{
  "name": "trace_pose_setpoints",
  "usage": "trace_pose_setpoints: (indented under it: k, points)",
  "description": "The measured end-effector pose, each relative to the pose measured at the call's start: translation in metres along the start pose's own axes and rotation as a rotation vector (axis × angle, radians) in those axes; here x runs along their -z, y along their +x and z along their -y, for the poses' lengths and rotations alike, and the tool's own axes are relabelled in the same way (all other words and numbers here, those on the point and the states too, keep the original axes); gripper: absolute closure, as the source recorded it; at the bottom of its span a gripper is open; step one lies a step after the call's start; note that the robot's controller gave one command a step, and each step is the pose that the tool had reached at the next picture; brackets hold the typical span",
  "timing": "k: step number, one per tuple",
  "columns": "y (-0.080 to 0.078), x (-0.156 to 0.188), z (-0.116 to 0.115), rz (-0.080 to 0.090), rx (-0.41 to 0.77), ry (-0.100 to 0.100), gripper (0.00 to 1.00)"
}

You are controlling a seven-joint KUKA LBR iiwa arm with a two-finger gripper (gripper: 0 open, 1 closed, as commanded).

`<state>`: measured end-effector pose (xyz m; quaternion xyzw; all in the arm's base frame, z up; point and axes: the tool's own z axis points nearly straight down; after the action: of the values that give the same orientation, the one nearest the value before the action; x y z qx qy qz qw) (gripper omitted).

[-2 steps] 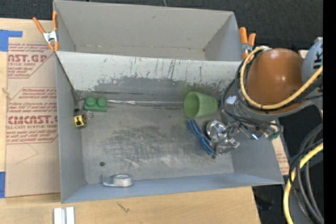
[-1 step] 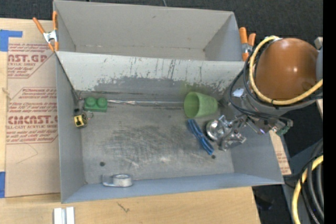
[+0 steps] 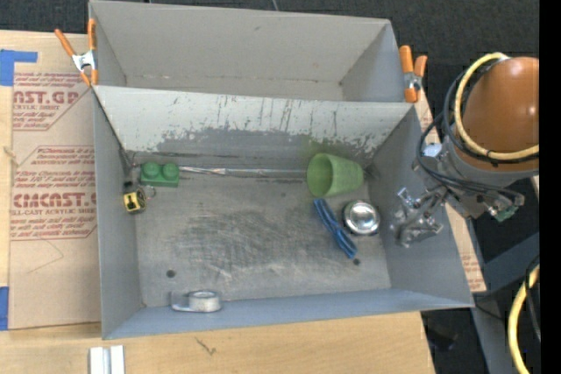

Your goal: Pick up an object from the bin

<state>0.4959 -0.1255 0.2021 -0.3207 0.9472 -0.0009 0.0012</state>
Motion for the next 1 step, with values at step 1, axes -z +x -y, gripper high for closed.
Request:
trace_pose_setpoints:
  k: [1]
  points:
    - [-0.0017, -0.0004, -0.0022, 0.001, 0.004, -0.003, 0.0]
